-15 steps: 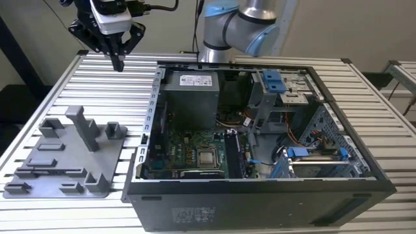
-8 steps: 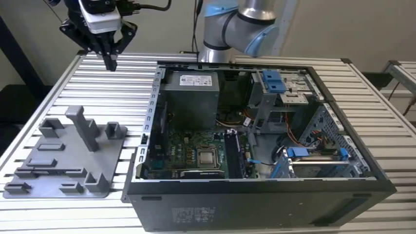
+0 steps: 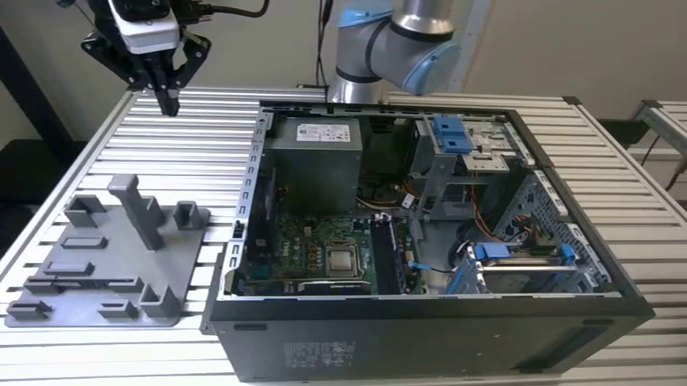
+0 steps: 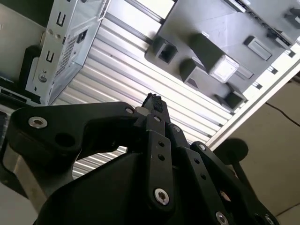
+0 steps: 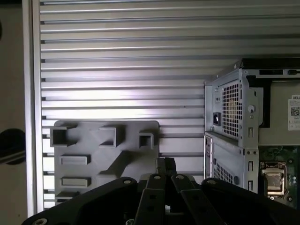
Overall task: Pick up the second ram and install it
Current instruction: 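Reach for the second ram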
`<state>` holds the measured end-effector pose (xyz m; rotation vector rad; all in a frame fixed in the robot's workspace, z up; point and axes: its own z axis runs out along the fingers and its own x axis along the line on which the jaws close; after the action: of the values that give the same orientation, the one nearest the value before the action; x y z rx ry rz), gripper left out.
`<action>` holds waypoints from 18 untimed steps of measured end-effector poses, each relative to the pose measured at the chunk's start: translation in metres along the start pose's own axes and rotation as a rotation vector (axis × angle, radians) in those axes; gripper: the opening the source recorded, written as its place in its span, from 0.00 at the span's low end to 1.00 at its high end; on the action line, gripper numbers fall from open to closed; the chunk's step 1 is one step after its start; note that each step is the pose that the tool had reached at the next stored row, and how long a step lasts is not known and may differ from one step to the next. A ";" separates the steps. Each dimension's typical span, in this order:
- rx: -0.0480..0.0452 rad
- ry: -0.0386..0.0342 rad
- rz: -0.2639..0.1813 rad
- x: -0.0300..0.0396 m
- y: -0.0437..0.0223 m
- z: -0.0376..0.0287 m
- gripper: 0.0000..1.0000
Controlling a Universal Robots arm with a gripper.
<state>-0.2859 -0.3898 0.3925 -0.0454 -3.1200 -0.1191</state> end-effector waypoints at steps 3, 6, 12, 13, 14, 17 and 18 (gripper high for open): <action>0.0000 0.0001 -0.001 0.0067 0.0005 0.0002 0.11; 0.0001 0.0002 -0.002 0.0131 0.0010 0.0003 0.11; 0.0001 0.0004 -0.005 0.0276 0.0017 0.0007 0.11; 0.0001 0.0003 -0.005 0.0300 0.0018 0.0008 0.11; 0.0001 0.0004 -0.006 0.0323 0.0019 0.0008 0.11; 0.0002 0.0003 -0.008 0.0387 0.0024 0.0009 0.11; 0.0002 0.0002 -0.009 0.0408 0.0025 0.0010 0.11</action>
<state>-0.3266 -0.3860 0.3926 -0.0312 -3.1203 -0.1189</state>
